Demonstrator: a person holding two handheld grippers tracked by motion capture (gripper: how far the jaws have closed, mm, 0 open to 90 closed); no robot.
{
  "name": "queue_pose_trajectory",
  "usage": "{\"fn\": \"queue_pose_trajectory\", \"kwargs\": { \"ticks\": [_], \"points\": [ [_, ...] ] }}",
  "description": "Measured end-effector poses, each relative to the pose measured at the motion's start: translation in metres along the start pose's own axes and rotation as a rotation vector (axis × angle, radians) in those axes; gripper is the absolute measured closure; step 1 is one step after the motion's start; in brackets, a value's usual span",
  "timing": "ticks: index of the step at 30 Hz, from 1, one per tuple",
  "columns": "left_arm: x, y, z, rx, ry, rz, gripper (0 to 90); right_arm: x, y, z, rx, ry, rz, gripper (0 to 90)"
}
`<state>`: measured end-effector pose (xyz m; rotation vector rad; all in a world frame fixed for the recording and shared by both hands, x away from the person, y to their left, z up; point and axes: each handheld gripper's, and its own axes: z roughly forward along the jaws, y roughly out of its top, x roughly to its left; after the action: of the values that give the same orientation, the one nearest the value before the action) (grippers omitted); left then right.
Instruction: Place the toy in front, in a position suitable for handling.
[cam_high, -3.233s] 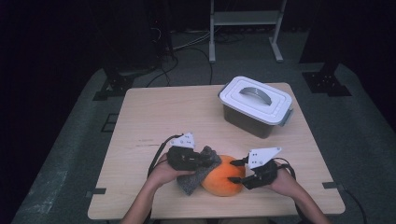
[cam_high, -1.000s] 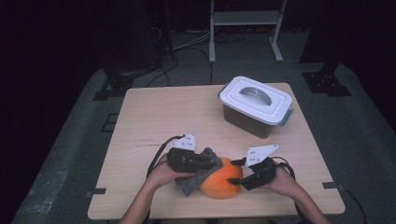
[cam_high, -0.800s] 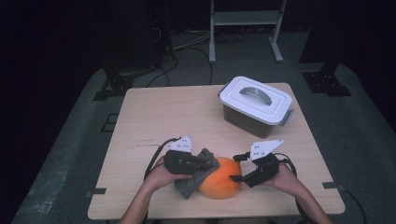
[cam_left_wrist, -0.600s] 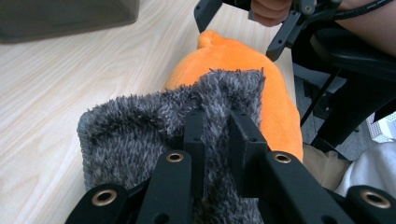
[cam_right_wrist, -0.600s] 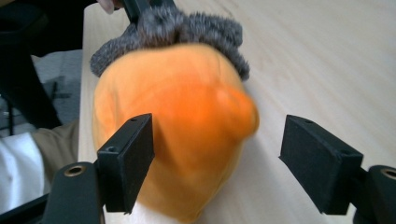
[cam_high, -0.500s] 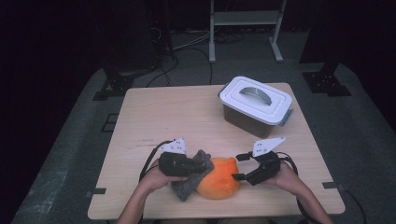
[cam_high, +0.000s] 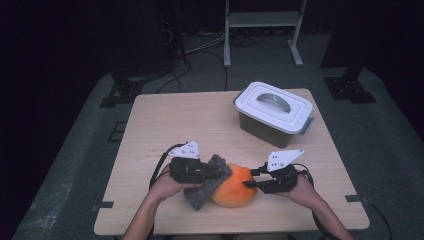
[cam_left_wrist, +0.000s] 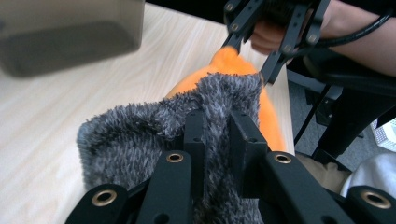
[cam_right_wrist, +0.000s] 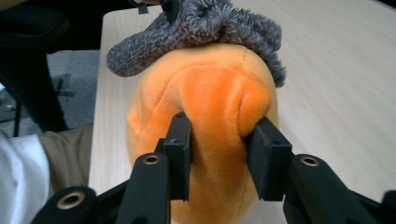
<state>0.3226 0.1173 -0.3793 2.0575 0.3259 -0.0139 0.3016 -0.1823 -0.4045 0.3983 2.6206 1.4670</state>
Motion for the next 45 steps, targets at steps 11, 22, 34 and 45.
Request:
{"fn": "queue_pose_trajectory", "kwargs": {
  "ticks": [11, 22, 34, 45],
  "points": [
    [0.000, 0.007, 0.017, 0.046, 0.008, 0.028, 78.1, -0.004, -0.005, 0.001, 0.003, -0.012, 0.043, 46.7],
    [0.003, 0.002, 0.008, 0.039, 0.048, 0.002, 78.0, 0.003, -0.003, 0.016, 0.055, -0.059, 0.024, 49.8],
    [-0.019, 0.017, 0.018, 0.050, 0.020, 0.111, 77.9, 0.002, 0.001, 0.019, 0.057, -0.061, 0.052, 58.7],
    [-0.004, -0.013, -0.004, 0.053, 0.077, 0.040, 77.5, -0.004, -0.003, 0.017, 0.049, -0.067, 0.085, 59.2]
  ]
}}
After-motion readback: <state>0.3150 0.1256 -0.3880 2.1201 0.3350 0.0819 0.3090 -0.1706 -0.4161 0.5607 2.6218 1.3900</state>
